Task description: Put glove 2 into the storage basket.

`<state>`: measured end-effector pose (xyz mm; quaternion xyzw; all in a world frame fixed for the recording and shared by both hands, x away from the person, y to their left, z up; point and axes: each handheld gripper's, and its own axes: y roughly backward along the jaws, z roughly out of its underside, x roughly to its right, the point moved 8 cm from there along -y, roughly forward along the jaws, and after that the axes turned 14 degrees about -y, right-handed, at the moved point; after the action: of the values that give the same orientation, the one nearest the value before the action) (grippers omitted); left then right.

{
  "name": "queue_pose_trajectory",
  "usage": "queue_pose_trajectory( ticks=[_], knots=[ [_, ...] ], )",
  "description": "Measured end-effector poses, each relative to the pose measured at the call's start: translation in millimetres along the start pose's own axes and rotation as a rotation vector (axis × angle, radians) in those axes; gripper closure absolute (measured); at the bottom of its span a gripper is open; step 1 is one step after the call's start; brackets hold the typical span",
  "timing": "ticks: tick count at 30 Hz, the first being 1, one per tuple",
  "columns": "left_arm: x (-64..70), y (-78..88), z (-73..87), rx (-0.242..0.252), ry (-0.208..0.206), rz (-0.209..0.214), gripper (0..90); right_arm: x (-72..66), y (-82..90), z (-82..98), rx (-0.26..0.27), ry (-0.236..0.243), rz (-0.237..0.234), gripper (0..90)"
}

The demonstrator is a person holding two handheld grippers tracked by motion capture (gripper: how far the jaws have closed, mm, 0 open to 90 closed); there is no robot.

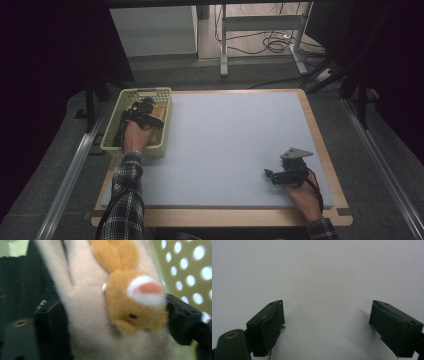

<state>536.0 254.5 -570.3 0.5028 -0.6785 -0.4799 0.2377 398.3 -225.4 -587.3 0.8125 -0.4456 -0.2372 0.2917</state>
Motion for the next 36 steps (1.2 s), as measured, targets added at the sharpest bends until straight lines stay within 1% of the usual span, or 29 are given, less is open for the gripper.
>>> queue_pose_trajectory(
  ticks=[1, 3, 5, 6, 8, 9, 11, 13, 16, 18, 19, 22, 24, 27, 31, 36],
  knots=[
    [-0.2, 2.2, -1.0, 0.016, 0.008, 0.012, 11.7, 0.0, 0.0, 0.0, 0.0, 0.0, 0.0, 12.2],
    [-1.7, 9.9, -4.4, 0.059, 0.029, 0.031, 10.8, 0.0, 0.0, 0.0, 0.0, 0.0, 0.0, 12.2],
    [-2.5, 16.0, -6.8, 0.081, 0.034, 0.043, 11.4, 0.0, 0.0, 0.0, 0.0, 0.0, 0.0, 12.2],
    [-4.3, 20.6, -7.9, 0.093, 0.029, 0.042, 12.4, 0.0, 0.0, 0.0, 0.0, 0.0, 0.0, 12.2],
    [-6.5, 28.0, -9.7, 0.121, 0.034, 0.048, 16.8, 0.0, 0.0, 0.0, 0.0, 0.0, 0.0, 12.2],
    [-7.4, 32.1, -10.7, 0.138, 0.045, 0.051, 18.1, 0.0, 0.0, 0.0, 0.0, 0.0, 0.0, 12.2],
    [-8.8, 37.7, -10.9, 0.152, 0.048, 0.048, 21.3, 0.0, 0.0, 0.0, 0.0, 0.0, 0.0, 12.2],
    [-8.9, 40.8, -11.1, 0.169, 0.054, 0.051, 22.8, 0.0, 0.0, 0.0, 0.0, 0.0, 0.0, 12.2],
    [-8.2, 44.0, -11.2, 0.201, 0.066, 0.07, 22.7, 0.0, 0.0, 0.0, 0.0, 0.0, 0.0, 12.2],
    [-7.8, 45.4, -11.0, 0.219, 0.071, 0.087, 20.3, 0.0, 0.0, 0.0, -0.001, 0.0, 0.0, 12.2],
    [-7.4, 46.3, -11.0, 0.231, 0.069, 0.092, 19.4, 0.0, 0.0, 0.0, 0.0, 0.0, 0.001, 12.2],
    [-6.8, 50.2, -10.7, 0.261, 0.059, 0.088, 15.3, 0.0, 0.0, 0.0, 0.0, 0.0, 0.0, 12.2],
    [-5.7, 54.1, -10.7, 0.282, 0.06, 0.101, 10.9, 0.0, 0.0, 0.0, 0.0, 0.0, 0.0, 12.2],
    [-0.6, 61.7, -11.8, 0.326, 0.058, 0.133, 6.4, 0.0, 0.0, 0.0, 0.0, 0.0, 0.001, 12.2],
    [10.8, 71.1, -12.7, 0.364, 0.021, 0.161, 3.6, 0.0, 0.0, 0.0, 0.0, 0.001, 0.001, 12.2],
    [24.7, 81.5, -12.8, 0.384, -0.044, 0.181, 1.8, 0.0, 0.0, 0.0, 0.0, 0.001, 0.001, 12.2]
  ],
)
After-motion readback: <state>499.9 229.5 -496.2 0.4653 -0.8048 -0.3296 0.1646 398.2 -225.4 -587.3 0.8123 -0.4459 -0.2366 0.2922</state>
